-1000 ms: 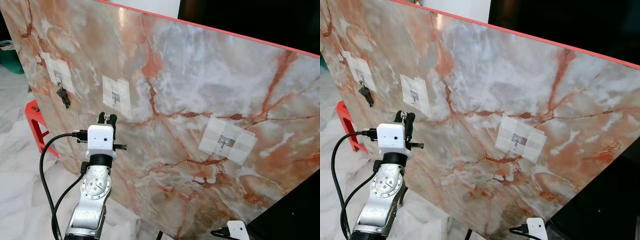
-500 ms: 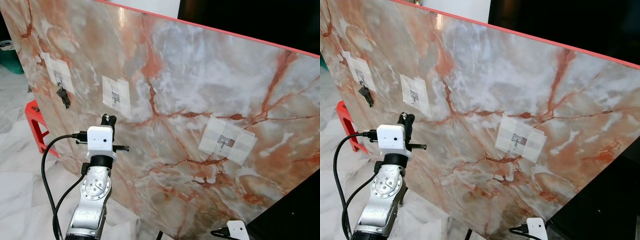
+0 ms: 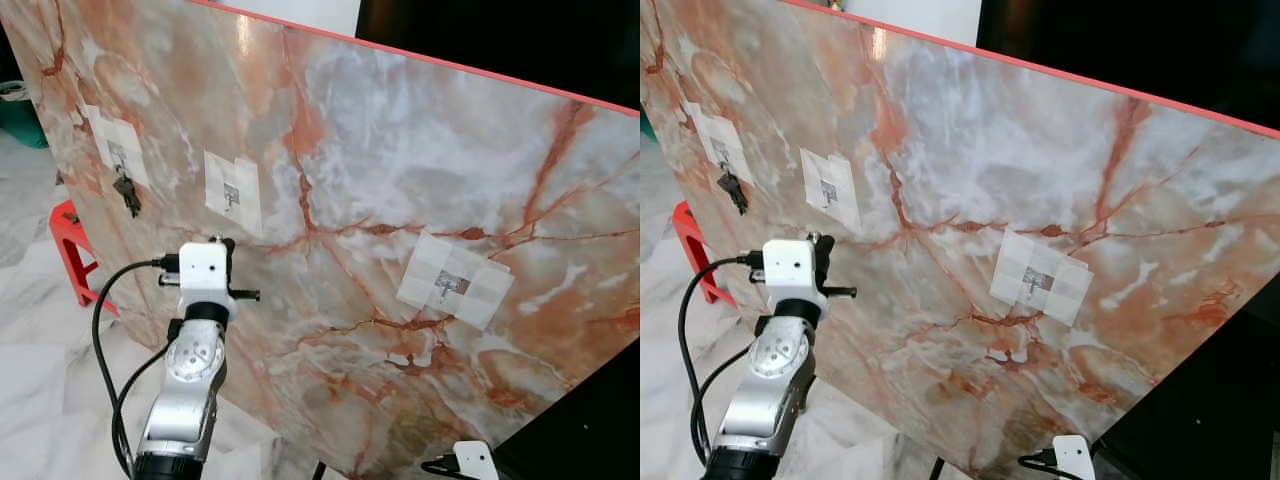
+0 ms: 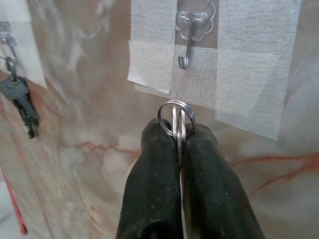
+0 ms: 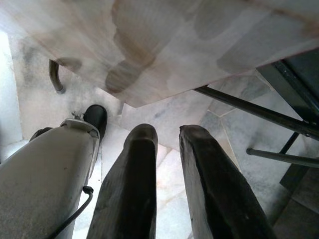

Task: Hang keys on a hook

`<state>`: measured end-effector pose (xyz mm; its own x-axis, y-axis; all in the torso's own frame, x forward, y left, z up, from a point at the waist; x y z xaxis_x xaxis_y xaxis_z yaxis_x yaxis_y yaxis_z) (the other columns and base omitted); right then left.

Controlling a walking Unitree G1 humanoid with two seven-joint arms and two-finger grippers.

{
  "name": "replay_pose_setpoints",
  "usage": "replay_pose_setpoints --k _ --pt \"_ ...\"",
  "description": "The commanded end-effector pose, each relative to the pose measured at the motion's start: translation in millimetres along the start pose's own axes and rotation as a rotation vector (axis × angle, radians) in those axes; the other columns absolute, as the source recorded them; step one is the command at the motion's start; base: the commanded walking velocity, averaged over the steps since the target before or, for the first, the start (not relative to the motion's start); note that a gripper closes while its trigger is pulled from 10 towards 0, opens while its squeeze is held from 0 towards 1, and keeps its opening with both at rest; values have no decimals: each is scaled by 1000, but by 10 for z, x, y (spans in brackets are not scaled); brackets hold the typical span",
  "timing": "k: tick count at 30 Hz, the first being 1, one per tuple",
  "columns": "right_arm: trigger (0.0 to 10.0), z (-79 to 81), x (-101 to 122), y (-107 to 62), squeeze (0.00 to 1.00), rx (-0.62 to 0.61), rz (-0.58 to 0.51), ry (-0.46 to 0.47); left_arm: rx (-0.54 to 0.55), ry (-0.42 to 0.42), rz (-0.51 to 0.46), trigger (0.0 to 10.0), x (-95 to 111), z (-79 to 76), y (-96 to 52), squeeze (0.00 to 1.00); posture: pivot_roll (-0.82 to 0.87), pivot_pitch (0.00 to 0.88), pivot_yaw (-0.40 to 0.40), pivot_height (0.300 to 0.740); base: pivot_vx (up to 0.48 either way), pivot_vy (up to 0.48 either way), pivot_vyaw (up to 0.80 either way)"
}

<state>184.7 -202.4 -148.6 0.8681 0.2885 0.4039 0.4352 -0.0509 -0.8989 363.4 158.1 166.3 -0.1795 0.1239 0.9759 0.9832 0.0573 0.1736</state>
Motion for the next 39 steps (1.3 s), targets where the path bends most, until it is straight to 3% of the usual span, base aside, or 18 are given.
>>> replay_pose_setpoints --k 1,7,19,39 --pt "10000 -116 64 -4 0 -29 -17 -6 -23 -10 -7 10000 105 -69 54 0 116 0 -143 740 0 0 0" --pt "10000 -113 72 -3 0 -27 -19 -1 28 -17 50 10000 106 -16 148 0 115 0 -144 740 0 0 0" --pt "10000 -109 86 -2 0 -28 -23 7 54 17 72 10000 235 -22 297 0 111 0 -143 740 0 0 0" --pt "10000 -114 86 -2 0 -32 -23 12 -3 114 52 10000 311 -159 313 0 105 0 -142 740 0 0 0"
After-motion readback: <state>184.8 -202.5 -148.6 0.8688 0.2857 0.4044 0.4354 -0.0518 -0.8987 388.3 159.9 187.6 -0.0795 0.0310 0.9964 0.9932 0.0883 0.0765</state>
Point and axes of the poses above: a point about 5 cm out from each wrist's last joint towards the gripper, its own y axis pointing out of the wrist towards the gripper, its own x axis along the axis of the wrist's last joint, z = x × y, the point moved 6 cm from there along y, pointing out of the wrist towards the gripper, and after that the axes turned 14 degrees about -y, right-handed, at the moved point
